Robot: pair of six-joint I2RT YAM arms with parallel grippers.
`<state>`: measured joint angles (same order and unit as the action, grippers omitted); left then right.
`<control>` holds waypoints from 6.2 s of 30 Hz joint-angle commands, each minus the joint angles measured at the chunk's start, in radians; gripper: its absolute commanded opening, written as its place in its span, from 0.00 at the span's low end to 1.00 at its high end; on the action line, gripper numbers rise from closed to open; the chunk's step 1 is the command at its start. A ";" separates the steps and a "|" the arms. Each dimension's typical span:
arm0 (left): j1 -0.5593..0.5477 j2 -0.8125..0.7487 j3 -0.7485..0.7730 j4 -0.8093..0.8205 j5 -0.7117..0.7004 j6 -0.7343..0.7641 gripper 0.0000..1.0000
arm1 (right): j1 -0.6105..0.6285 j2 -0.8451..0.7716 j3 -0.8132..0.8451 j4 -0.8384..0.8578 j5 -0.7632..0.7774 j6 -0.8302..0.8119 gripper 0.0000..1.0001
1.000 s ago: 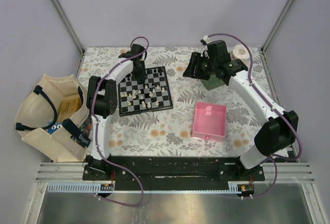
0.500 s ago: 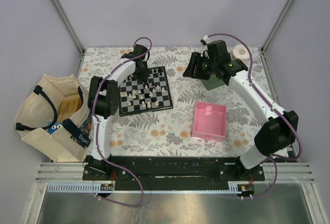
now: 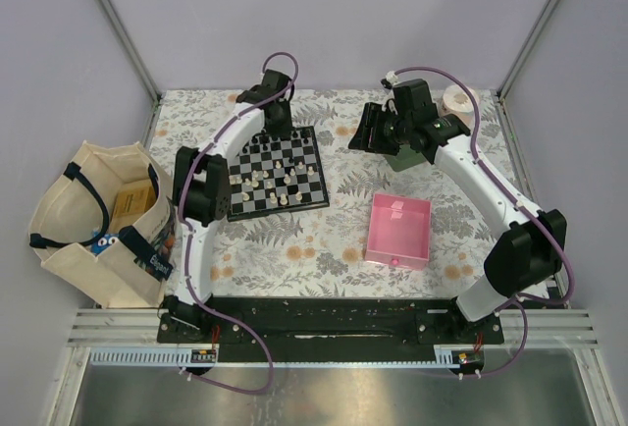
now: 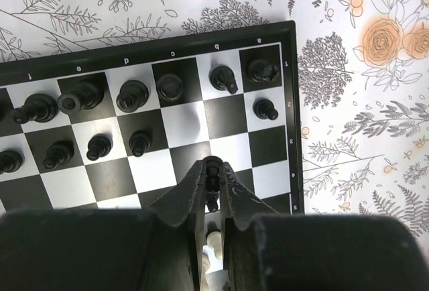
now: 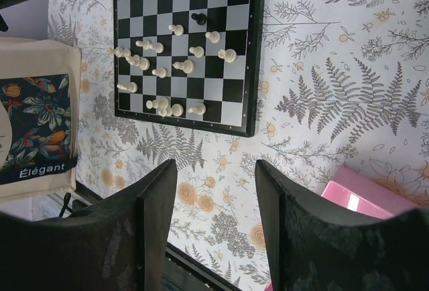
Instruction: Set up the chess pieces on the board
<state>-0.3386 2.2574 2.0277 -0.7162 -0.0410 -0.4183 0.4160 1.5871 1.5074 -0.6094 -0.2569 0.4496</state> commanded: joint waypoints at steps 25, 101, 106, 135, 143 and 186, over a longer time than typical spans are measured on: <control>0.007 0.087 0.063 0.003 -0.060 0.007 0.02 | -0.009 -0.003 0.007 0.010 -0.024 -0.017 0.59; -0.004 -0.121 -0.190 0.101 0.010 -0.005 0.40 | -0.011 0.011 0.002 0.005 -0.077 0.011 0.59; -0.019 -0.107 -0.193 0.101 0.013 -0.007 0.39 | -0.011 0.007 -0.007 0.005 -0.079 0.008 0.59; -0.028 -0.021 -0.129 0.047 0.010 0.012 0.33 | -0.011 0.011 -0.018 0.007 -0.079 0.001 0.59; -0.036 -0.021 -0.147 0.040 0.001 0.009 0.33 | -0.011 0.008 -0.026 0.007 -0.082 -0.005 0.59; -0.042 0.114 0.095 0.055 -0.056 0.006 0.06 | -0.011 0.020 -0.010 -0.010 -0.073 -0.019 0.59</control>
<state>-0.3759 2.3634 2.0853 -0.7013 -0.0578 -0.4152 0.4114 1.6020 1.4811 -0.6254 -0.3092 0.4454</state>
